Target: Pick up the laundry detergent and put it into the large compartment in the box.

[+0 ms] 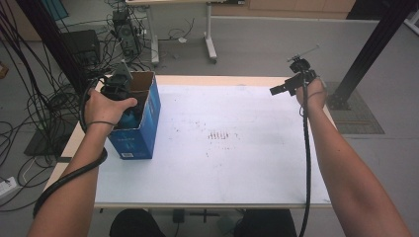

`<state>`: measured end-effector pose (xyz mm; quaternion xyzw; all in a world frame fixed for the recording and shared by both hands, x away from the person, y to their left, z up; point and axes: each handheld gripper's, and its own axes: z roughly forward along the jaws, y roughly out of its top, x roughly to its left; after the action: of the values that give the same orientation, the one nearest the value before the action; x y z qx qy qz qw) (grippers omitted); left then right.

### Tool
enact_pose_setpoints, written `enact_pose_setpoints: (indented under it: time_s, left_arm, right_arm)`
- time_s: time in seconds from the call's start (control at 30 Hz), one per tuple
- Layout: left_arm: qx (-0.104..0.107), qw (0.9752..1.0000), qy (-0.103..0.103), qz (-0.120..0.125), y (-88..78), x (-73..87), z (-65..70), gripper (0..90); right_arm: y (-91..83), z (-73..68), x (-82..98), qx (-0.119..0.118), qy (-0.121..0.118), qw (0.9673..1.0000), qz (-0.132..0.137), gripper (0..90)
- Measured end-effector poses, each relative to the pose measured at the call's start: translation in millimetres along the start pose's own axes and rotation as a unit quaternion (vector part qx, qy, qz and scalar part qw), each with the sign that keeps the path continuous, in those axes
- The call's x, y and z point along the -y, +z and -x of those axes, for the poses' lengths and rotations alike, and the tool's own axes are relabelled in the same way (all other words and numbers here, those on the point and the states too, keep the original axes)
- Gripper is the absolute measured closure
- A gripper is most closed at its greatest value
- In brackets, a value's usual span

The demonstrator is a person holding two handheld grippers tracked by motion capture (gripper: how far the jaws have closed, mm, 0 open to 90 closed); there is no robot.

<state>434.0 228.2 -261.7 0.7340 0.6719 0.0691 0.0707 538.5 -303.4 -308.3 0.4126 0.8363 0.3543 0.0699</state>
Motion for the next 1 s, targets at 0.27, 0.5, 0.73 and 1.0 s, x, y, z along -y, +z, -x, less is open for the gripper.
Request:
enact_pose_setpoints:
  time_s: [0.27, 0.5, 0.73, 1.0]
  left_arm:
    - [0.000, 1.0000, 0.000, 0.000, 1.2, -0.4, 0.4, 37.7]
    - [0.000, 1.0000, 0.000, -0.002, 1.5, -0.8, 0.2, 37.7]
    - [0.001, 1.0000, -0.002, -0.001, 1.9, -1.1, -0.5, 37.7]
    - [0.001, 1.0000, -0.003, 0.001, 2.0, -0.9, -1.0, 37.6]
  right_arm:
    - [-1.2, 1.7, 1.4, -0.001, 0.003, 1.0000, 0.002, 1.9]
    - [-0.5, 2.4, 2.0, -0.001, 0.003, 1.0000, 0.002, 1.9]
    - [2.2, 3.4, 2.9, -0.003, 0.004, 1.0000, 0.000, 1.9]
    - [2.9, 4.6, 3.6, -0.002, 0.006, 1.0000, -0.001, 1.9]
